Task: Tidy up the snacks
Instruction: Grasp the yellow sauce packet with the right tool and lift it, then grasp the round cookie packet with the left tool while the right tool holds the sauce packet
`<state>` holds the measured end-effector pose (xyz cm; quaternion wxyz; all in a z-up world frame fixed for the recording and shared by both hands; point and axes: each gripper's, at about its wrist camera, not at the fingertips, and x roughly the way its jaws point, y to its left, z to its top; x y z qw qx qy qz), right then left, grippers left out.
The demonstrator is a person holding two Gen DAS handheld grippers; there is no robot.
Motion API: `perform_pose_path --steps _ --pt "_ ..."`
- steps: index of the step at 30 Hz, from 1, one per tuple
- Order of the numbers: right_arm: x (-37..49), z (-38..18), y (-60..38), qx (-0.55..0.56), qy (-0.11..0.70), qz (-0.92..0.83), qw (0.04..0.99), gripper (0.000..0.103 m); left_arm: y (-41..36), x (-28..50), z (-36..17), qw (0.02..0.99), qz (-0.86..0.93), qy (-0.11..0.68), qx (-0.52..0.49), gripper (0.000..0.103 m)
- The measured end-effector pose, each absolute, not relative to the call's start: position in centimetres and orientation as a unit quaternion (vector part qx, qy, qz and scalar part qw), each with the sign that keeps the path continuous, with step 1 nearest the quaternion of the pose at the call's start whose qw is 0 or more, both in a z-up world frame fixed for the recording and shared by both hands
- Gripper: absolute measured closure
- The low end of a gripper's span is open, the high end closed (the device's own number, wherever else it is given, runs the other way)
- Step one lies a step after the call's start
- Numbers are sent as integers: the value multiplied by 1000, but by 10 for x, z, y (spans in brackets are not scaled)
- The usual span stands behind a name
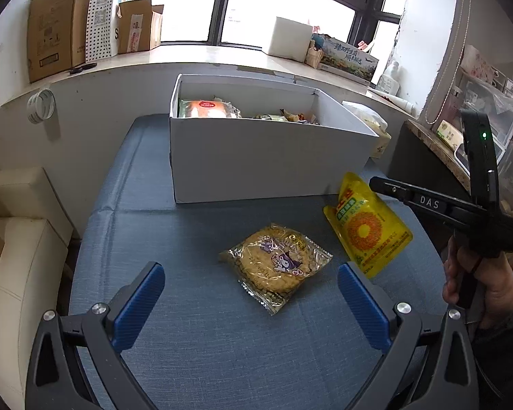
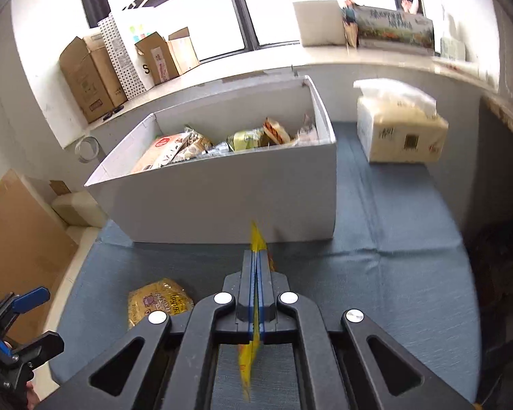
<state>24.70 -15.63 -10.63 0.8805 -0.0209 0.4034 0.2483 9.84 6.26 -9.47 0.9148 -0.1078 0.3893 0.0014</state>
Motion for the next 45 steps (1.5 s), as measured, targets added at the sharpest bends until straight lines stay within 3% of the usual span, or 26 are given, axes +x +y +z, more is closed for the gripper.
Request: perform_pose_path --steps 7,9,10,11,17,29,30,34,38,45 --pt "248 -115 -148 -39 418 241 875 101 66 96 -96 914 3 388 -113 0" --pt "251 -122 -156 -38 428 218 876 77 67 96 -97 914 5 389 -115 0" --pt "251 -127 -158 -45 431 202 878 40 68 96 -97 914 5 389 -117 0" --pt "252 -130 -162 -50 431 191 880 15 68 97 -98 914 4 388 -118 0" --pt "257 -153 -168 -70 434 177 880 0 61 98 -99 914 -2 391 -110 0" --pt "271 -192 -138 -121 476 189 850 2 59 99 -102 913 4 396 -100 0" --pt "269 -191 -141 -113 467 190 856 7 59 99 -102 913 4 396 -99 0" --pt "264 -184 -152 -110 449 186 867 66 59 101 -105 911 2 399 -101 0" --pt "261 -180 -162 -84 453 199 865 76 55 105 -108 910 -1 404 -92 0" --pt "235 -139 -170 -65 414 221 881 78 41 121 -118 903 -32 425 -52 0"
